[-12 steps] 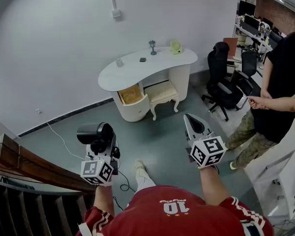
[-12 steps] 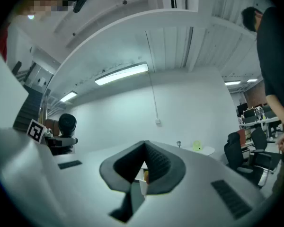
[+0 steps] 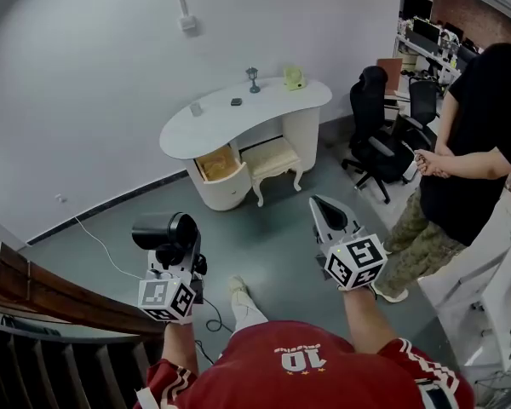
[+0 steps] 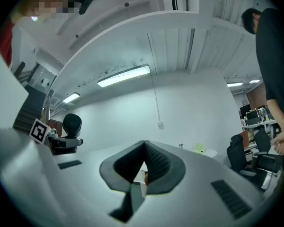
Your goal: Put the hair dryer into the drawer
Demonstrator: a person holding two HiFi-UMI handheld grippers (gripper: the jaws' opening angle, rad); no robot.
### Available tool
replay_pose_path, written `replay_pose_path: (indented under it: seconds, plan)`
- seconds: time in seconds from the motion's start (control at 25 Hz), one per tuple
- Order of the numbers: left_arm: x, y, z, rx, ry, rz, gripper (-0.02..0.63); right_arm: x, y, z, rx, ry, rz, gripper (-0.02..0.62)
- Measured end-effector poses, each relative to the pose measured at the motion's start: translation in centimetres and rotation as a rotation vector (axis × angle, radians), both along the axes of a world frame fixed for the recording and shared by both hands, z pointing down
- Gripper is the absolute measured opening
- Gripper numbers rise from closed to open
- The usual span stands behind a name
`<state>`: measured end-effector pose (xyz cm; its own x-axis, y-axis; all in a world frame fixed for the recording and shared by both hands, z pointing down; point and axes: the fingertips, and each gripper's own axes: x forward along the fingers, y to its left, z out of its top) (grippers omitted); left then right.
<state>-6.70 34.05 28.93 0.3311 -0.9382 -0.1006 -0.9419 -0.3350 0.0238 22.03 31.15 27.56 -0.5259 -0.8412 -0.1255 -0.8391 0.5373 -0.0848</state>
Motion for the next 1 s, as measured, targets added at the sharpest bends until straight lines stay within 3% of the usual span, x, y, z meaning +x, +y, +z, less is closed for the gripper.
replay_pose_path:
  seconds: [0.52,1.0]
  plan:
    - [-0.5,-2.6,0.5,-0.034,-0.009,0.042,0.255,-1.0,-1.5,0.4,-0.010,-0.029,-0.057,0.005]
    - [-4.0,-13.7,2.8,-0.084,-0.006,0.079,0.255,-5.3,-11.6,1.5,-0.070,0.010,-0.037,0.006]
